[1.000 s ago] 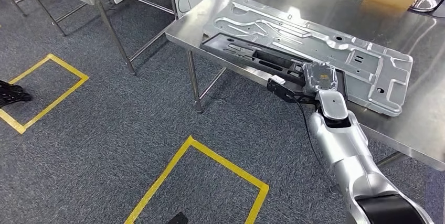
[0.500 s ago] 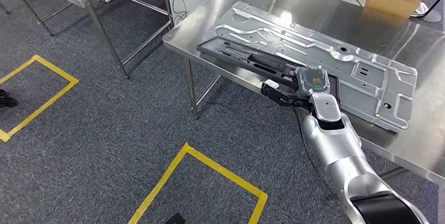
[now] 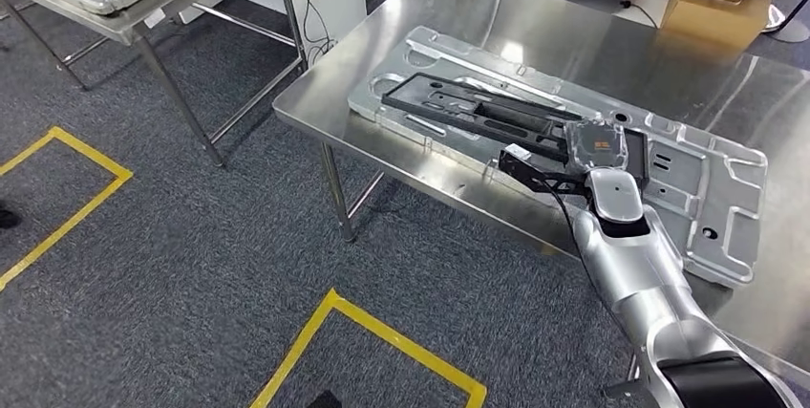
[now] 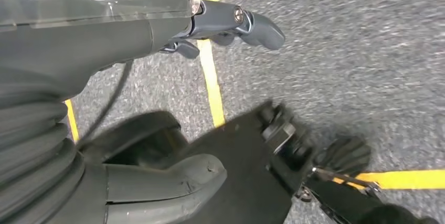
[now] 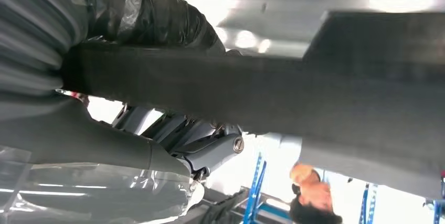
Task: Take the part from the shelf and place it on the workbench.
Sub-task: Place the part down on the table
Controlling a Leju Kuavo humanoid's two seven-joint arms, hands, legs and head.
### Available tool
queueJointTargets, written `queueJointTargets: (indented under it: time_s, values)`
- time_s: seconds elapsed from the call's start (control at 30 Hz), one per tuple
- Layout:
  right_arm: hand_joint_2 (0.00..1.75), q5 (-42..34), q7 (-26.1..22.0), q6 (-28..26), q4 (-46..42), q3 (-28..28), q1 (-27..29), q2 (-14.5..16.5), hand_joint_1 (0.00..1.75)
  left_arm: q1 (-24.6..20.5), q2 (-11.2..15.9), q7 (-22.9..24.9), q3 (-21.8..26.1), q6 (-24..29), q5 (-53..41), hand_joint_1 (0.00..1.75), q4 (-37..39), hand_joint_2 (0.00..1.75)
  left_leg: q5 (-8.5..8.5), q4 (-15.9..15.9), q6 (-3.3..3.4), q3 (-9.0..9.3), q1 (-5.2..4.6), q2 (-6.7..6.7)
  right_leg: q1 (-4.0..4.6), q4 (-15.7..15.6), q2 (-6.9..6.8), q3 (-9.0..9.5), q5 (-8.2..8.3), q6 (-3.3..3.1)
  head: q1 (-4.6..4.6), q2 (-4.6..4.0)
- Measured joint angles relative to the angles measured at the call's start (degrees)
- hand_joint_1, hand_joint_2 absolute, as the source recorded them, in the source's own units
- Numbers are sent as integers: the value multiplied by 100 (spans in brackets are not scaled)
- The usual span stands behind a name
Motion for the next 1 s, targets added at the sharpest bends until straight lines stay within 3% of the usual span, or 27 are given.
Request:
queueJointTargets:
  time_s: [0.07, 0.13, 0.17, 0.2, 0.27, 0.3, 0.33, 0.43, 0.47, 0.5, 0.57, 0.6, 0.63, 0.67, 0.73, 0.77, 0.83, 0.9, 0.97, 1.0]
  values:
    - [175, 1, 3, 2, -11, -22, 19, -114, 175, 25, 3, -23, 1, 0, 21, 0, 1, 175, -304, 590, -24, -470, 2, 0, 5, -14, 25, 150, -122, -29, -2, 0]
    - [175, 7, 5, 8, -22, -52, 67, -216, 175, 57, 17, -56, 2, 0, 49, 0, 1, 175, -590, 697, -24, -759, -2, 0, 15, -13, 63, 328, -256, -22, -3, 0]
    - [175, 21, 7, 15, -25, -62, 93, -257, 175, 67, 25, -70, 3, 0, 61, 0, 1, 175, -535, 517, -5, -804, -8, -1, 21, -12, 79, 427, -325, -15, -3, 0]
    - [175, 40, 9, 23, -27, -69, 118, -294, 175, 73, 32, -82, 4, 2, 69, 0, 1, 175, -293, 206, 30, -800, -18, -3, 31, -11, 93, 525, -395, -6, -3, 0]
    - [175, 83, 15, 47, -26, -76, 176, -358, 175, 93, 60, -154, 5, -20, 74, 0, 4, 175, 503, -499, 123, -776, -52, -14, 51, 0, 119, 658, -531, 32, 1, -1]
    - [175, 104, 24, 62, -27, -81, 203, -387, 175, 103, 80, -229, 5, -52, 77, 0, 5, 175, 800, -715, 153, -766, -71, -21, 60, 6, 134, 688, -588, 64, 1, -1]
    - [175, 126, 35, 77, -31, -92, 231, -415, 175, 116, 107, -321, 5, -99, 80, 0, 7, 175, 956, -814, 174, -766, -90, -27, 58, 4, 147, 697, -630, 103, 1, -1]
    - [175, 191, 62, 93, -58, -145, 286, -489, 175, 129, 180, -515, 6, -197, 95, 0, 7, 175, 947, -886, 233, -684, -91, -25, 24, 9, 141, 719, -742, 210, -4, 0]
    - [175, 200, 64, 92, -66, -159, 295, -507, 175, 124, 199, -537, 7, -203, 97, 0, 6, 175, 938, -926, 263, -642, -80, -22, 17, 137, 123, 669, -823, 237, -3, 0]
    - [175, 202, 65, 92, -73, -168, 300, -525, 175, 117, 214, -548, 7, -206, 99, 0, 5, 175, 923, -957, 292, -599, -67, -20, 9, 393, 104, 544, -946, 262, -1, 0]
    - [175, 203, 66, 94, -74, -174, 318, -549, 175, 104, 237, -559, 7, -208, 106, 0, 5, 175, 871, -964, 330, -550, -69, -20, -4, 1145, 86, 88, -1206, 309, 2, 0]
    - [175, 204, 66, 95, -74, -174, 334, -557, 175, 107, 244, -560, 7, -208, 111, 0, 5, 175, 841, -958, 334, -530, -69, -21, -15, 1441, 83, -138, -1249, 330, 3, 0]
    - [175, 204, 67, 96, -74, -175, 349, -559, 175, 113, 250, -561, 7, -208, 114, 0, 5, 175, 810, -947, 329, -508, -68, -23, -24, 1555, 77, -282, -1181, 345, 2, 0]
    - [175, 204, 67, 96, -75, -176, 357, -562, 175, 120, 253, -560, 7, -208, 116, 0, 6, 175, 776, -929, 320, -483, -66, -25, -33, 1448, 68, -313, -999, 353, 2, 0]
    - [175, 204, 66, 95, -76, -180, 357, -574, 175, 125, 254, -560, 7, -210, 117, 0, 7, 175, 701, -880, 288, -428, -65, -29, -44, 754, 41, -95, -496, 346, 2, 0]
    - [175, 205, 66, 96, -76, -182, 352, -582, 175, 122, 253, -560, 7, -211, 117, 0, 8, 175, 666, -852, 262, -411, -74, -34, -32, 416, 35, 34, -324, 323, 2, 0]
    - [175, 206, 66, 97, -76, -183, 346, -589, 175, 119, 255, -560, 7, -211, 117, 0, 8, 175, 630, -830, 203, -399, -86, -39, 5, 101, 35, 159, -223, 257, 0, 0]
    - [87, 206, 66, 98, -77, -184, 343, -589, 87, 120, 261, -562, 7, -210, 123, 0, 8, 175, 621, -838, 140, -391, -87, -35, 13, 72, 50, 172, -214, 182, -1, 0]
    - [0, 207, 64, 103, -77, -186, 336, -588, 0, 114, 264, -503, 7, -183, 133, 0, 8, 175, 499, -694, 81, -438, -77, -27, -10, 21, 47, 206, -186, 96, -2, 0]
    - [0, 207, 60, 109, -77, -190, 329, -588, 0, 107, 253, -422, 7, -154, 136, 0, 8, 131, 352, -462, 56, -534, -70, -24, -23, -2, 42, 223, -174, 57, -3, 0]
